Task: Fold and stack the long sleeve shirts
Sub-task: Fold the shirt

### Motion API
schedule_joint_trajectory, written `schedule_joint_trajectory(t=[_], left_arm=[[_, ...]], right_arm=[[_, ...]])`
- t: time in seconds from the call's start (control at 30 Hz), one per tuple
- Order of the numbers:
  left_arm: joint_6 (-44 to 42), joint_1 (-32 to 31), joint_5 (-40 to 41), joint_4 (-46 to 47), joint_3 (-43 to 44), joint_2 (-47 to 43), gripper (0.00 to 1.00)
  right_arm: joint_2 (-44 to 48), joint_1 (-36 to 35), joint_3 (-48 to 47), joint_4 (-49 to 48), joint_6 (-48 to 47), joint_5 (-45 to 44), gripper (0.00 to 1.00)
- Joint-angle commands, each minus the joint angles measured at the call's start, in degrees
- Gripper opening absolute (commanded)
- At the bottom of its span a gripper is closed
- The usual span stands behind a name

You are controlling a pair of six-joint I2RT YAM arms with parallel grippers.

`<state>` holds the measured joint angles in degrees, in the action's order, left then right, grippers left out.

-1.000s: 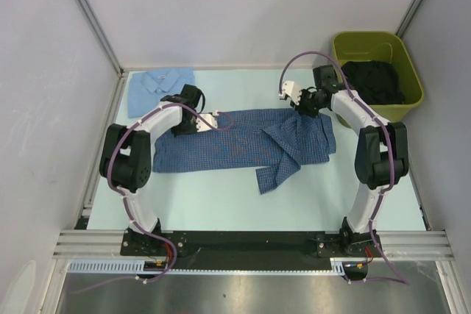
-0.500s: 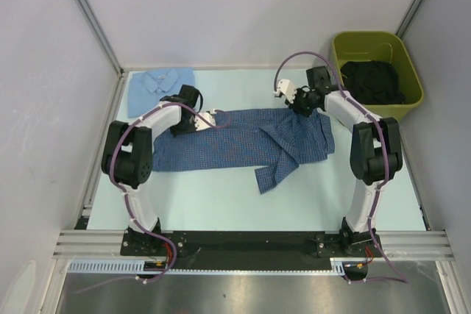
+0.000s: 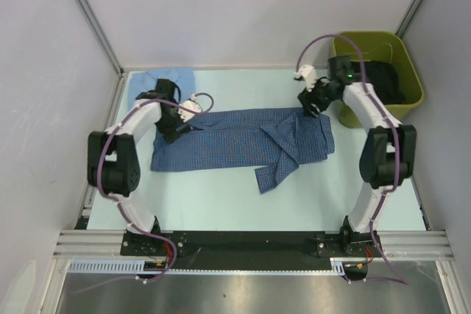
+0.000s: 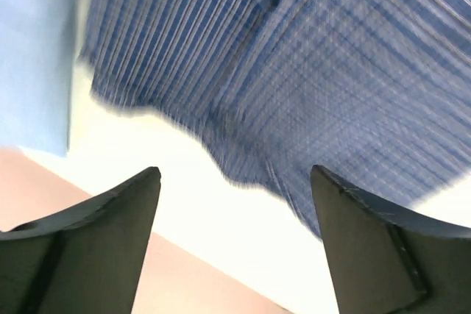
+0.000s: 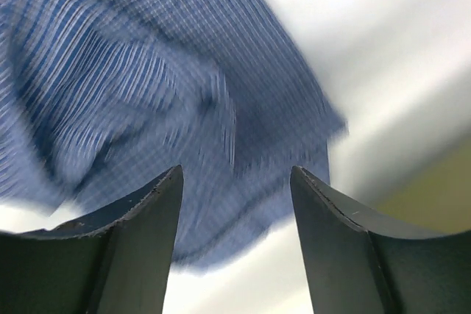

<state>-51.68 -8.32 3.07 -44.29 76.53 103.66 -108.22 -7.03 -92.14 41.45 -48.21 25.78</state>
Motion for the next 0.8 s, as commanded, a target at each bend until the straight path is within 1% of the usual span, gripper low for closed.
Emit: schedule_joint_trajectory(t=[0.0, 0.03, 0.07, 0.1, 0.17, 0.23, 0.27, 0.33, 0.37, 0.43, 0.5, 0.63, 0.73, 0.77], left_arm=[[7.72, 5.23, -17.18, -5.98, -4.0, -12.24, 0.92], [8.43, 6.02, -18.7, -6.42, -5.5, -14.6, 0.96], [8.87, 7.51, -20.02, -6.59, -6.91, -15.49, 0.99], [10.18, 8.13, -20.9, -6.68, -9.53, -16.11, 1.0], [11.51, 11.46, -24.07, -6.77, -11.92, -17.08, 0.99], [13.27, 13.4, -26.61, -7.12, -14.12, -17.0, 0.98], [13.88, 15.24, -27.15, -7.21, -14.48, -16.3, 0.97], [15.38, 17.01, -27.59, -7.47, -15.01, -14.98, 0.94], [15.73, 18.93, -27.77, -7.65, -14.92, -13.32, 0.9], [16.26, 20.79, -28.38, -8.78, -14.57, -11.47, 0.86], [16.09, 23.08, -29.44, -9.58, -14.31, -9.36, 0.8], [14.95, 24.22, -31.72, -10.64, -14.92, -7.95, 0.72], [14.94, 24.22, -33.21, -10.64, -15.18, -7.15, 0.62], [14.86, 24.22, -33.57, -10.55, -15.18, -7.07, 0.57]], right_arm=[[12.24, 6.05, 4.32, 11.18, 4.35, 10.76, 0.65], [13.81, 6.58, 6.16, 11.63, 4.61, 11.22, 0.65], [14.96, 8.07, 10.44, 11.81, 4.52, 11.57, 0.64], [16.89, 8.43, 12.49, 11.72, 4.61, 11.66, 0.64], [18.04, 9.39, 16.36, 10.5, 5.48, 11.66, 0.63], [18.66, 10.1, 20.32, 9.09, 7.15, 11.66, 0.63], [18.4, 10.54, 21.2, 7.87, 8.64, 11.4, 0.63], [16.92, 11.33, 22.96, 7.24, 9.27, 10.69, 0.62], [16.38, 12.29, 23.58, 6.54, 9.7, 10.96, 0.62], [14.98, 12.91, 24.9, 6.27, 9.36, 10.78, 0.6], [14.45, 13.97, 25.86, 5.75, 8.48, 11.31, 0.6], [12.96, 14.76, 27.62, 5.13, 7.25, 12.98, 0.57], [12.16, 15.03, 27.98, 4.95, 7.42, 14.47, 0.52], [11.81, 15.11, 28.15, 4.87, 7.6, 15.0, 0.51]])
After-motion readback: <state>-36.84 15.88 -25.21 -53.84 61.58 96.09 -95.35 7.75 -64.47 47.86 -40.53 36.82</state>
